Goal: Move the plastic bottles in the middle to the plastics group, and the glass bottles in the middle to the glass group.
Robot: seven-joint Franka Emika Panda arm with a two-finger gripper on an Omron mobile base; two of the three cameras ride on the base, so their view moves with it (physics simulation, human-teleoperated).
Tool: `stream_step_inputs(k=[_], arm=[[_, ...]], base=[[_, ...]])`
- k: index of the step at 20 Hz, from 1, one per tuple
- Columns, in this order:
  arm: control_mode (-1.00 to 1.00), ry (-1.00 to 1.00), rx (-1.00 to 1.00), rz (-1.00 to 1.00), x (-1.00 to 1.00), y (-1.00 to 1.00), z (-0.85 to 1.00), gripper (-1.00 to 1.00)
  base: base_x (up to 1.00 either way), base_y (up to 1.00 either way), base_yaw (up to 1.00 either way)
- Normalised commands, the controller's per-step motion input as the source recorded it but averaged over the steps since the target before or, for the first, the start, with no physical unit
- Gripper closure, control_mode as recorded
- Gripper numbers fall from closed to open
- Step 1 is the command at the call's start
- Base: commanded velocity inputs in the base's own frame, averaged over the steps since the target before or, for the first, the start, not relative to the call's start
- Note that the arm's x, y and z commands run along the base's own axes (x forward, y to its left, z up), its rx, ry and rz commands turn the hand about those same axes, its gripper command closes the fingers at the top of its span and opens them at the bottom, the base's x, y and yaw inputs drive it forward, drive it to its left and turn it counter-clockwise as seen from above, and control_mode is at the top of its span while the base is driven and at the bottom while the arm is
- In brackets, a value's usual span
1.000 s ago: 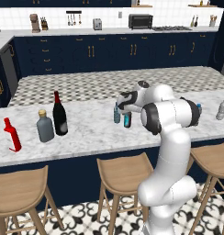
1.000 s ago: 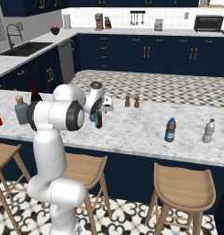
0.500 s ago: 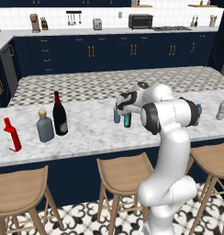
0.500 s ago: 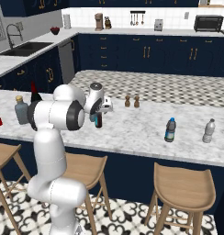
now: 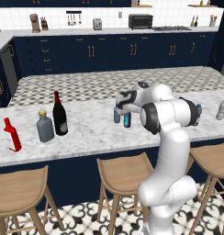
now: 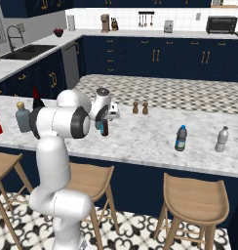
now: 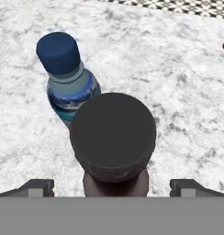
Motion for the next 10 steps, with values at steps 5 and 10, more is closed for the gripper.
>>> stream_step_inputs(k=[5, 10], arm=[[-1.0, 0.0, 0.04, 0.01, 0.03, 0.0, -0.04, -1.0], [-1.0, 0.0, 0.0, 0.0, 0.01, 0.0, -0.11, -1.0]], base=[[0.0, 0.0, 0.0], [0.0, 0.0, 0.0]])
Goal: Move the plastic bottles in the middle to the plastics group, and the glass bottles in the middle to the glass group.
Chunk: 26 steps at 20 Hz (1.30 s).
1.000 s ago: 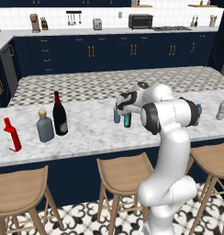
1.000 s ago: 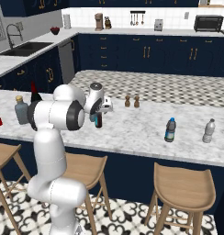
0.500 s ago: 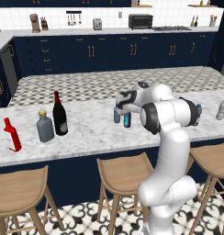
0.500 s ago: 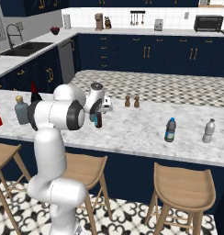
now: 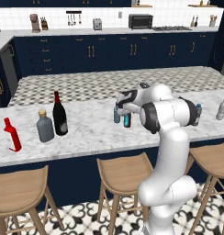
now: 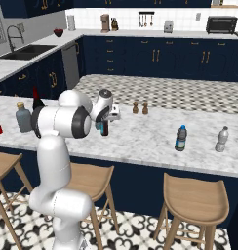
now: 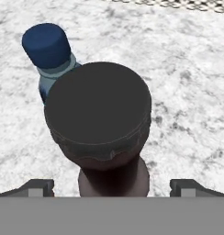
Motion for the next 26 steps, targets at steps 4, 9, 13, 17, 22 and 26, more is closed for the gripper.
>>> stream_step_inputs(k=[4, 9, 13, 17, 22, 26], arm=[[-1.0, 0.0, 0.0, 0.0, 0.01, 0.01, 0.0, 1.0], [-1.0, 0.0, 0.0, 0.0, 0.0, 0.0, 0.0, 1.0], [-1.0, -0.02, 0.0, 0.0, -0.15, 0.02, 0.0, 1.0], [-1.0, -0.07, 0.0, 0.03, -0.64, 0.13, 0.09, 1.0], [-1.0, -0.07, 0.0, 0.12, -0.76, 0.33, 0.1, 1.0], [-1.0, -0.02, 0.0, 0.2, -0.24, 0.72, 0.02, 1.0]], base=[[0.0, 0.0, 0.0], [0.0, 0.0, 0.0], [0.0, 0.0, 0.0], [0.0, 0.0, 0.0], [0.0, 0.0, 0.0], [0.0, 0.0, 0.0]])
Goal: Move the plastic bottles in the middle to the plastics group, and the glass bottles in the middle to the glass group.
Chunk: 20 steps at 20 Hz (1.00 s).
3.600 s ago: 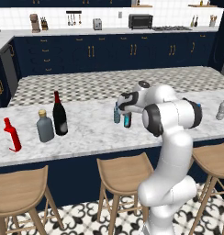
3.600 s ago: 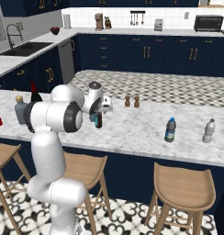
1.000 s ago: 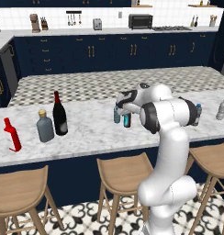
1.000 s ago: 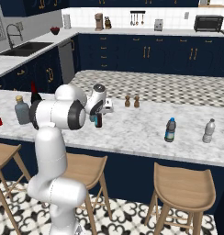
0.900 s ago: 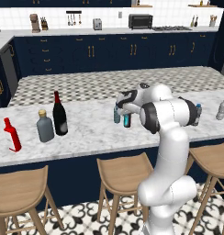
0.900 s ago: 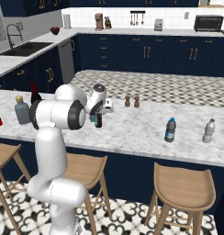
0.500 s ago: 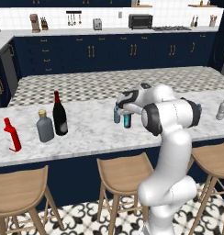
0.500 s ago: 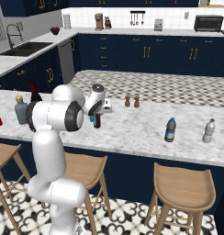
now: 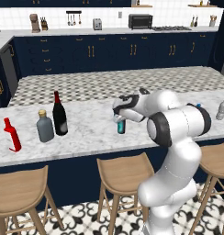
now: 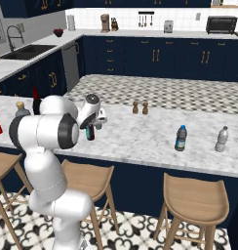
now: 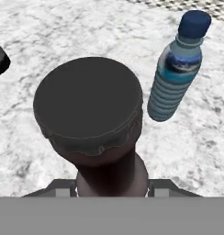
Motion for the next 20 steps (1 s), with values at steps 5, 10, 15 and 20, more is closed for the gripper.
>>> stream_step_inputs(k=[5, 10, 15, 20], arm=[[-1.0, -0.01, 0.0, 0.28, -0.06, 0.94, 0.03, 1.0], [-1.0, 0.0, 0.0, 0.33, 0.0, 0.98, 0.02, 1.0], [-1.0, -0.02, 0.0, 0.3, -0.2, 0.97, 0.0, 1.0], [-1.0, -0.07, 0.0, 0.13, -0.16, 0.48, 0.0, 1.0]], base=[[0.0, 0.0, 0.0], [0.0, 0.0, 0.0], [0.0, 0.0, 0.0], [0.0, 0.0, 0.0]])
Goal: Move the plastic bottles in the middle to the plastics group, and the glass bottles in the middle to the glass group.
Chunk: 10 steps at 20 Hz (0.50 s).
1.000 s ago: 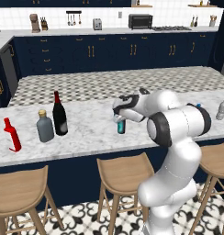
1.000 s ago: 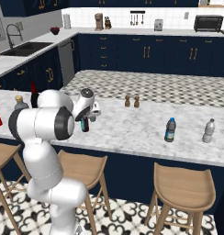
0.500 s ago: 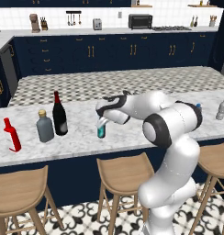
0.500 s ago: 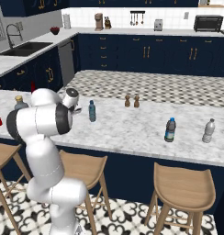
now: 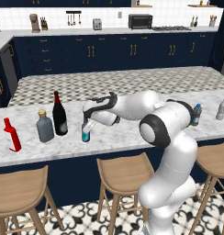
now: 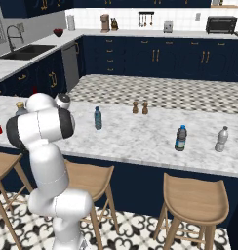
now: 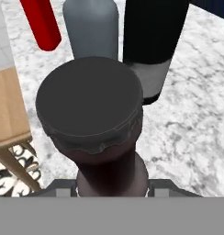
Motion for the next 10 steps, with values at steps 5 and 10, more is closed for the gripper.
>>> stream_step_inputs(k=[5, 10], arm=[[-1.0, -0.02, 0.0, 0.07, 0.0, 0.58, 0.0, 1.0], [-1.0, 0.0, 0.0, 0.05, 0.11, 0.77, 0.0, 1.0]], base=[[0.0, 0.0, 0.0], [0.0, 0.0, 0.0]])
